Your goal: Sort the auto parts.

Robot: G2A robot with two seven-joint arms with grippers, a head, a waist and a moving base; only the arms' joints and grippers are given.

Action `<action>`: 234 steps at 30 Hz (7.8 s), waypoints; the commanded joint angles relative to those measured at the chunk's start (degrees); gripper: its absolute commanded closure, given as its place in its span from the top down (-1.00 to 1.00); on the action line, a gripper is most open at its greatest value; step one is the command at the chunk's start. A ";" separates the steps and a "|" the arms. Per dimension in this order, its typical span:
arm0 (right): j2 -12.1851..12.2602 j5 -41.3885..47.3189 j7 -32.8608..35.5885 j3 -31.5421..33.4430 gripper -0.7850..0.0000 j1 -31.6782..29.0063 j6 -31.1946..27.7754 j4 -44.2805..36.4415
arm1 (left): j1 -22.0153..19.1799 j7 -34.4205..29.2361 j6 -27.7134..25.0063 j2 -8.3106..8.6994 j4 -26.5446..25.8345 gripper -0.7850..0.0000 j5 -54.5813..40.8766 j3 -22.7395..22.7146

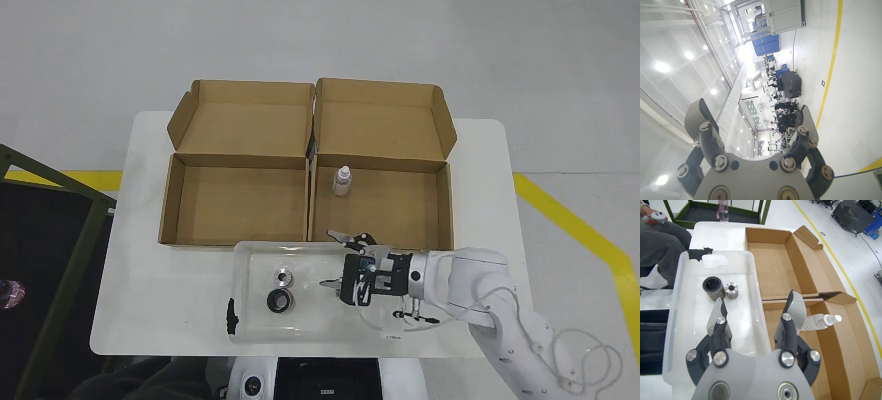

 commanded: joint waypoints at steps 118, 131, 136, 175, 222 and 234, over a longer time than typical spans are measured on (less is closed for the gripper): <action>2.54 4.50 -13.95 5.72 -1.00 2.85 1.35 2.56 | 0.00 0.00 0.00 0.00 0.00 1.00 0.00 0.00; 2.37 6.17 -10.74 4.89 -1.00 8.50 0.86 11.80 | 0.00 0.00 0.00 0.00 0.00 1.00 0.00 0.00; 2.16 6.24 -8.19 3.71 -1.00 11.57 1.12 15.69 | 0.00 0.00 0.00 0.00 0.00 1.00 0.00 0.00; -1.44 0.42 -0.14 -10.39 -0.62 28.17 5.52 40.28 | 0.00 0.00 0.00 0.00 0.00 1.00 0.00 0.00; 1.12 -2.42 -6.37 -9.00 0.77 4.28 7.05 5.04 | 0.00 0.00 0.00 0.00 0.00 1.00 0.00 0.00; -1.47 -3.55 -4.16 -18.73 0.33 8.85 10.06 9.72 | 0.00 0.00 0.00 0.00 0.00 1.00 0.00 0.00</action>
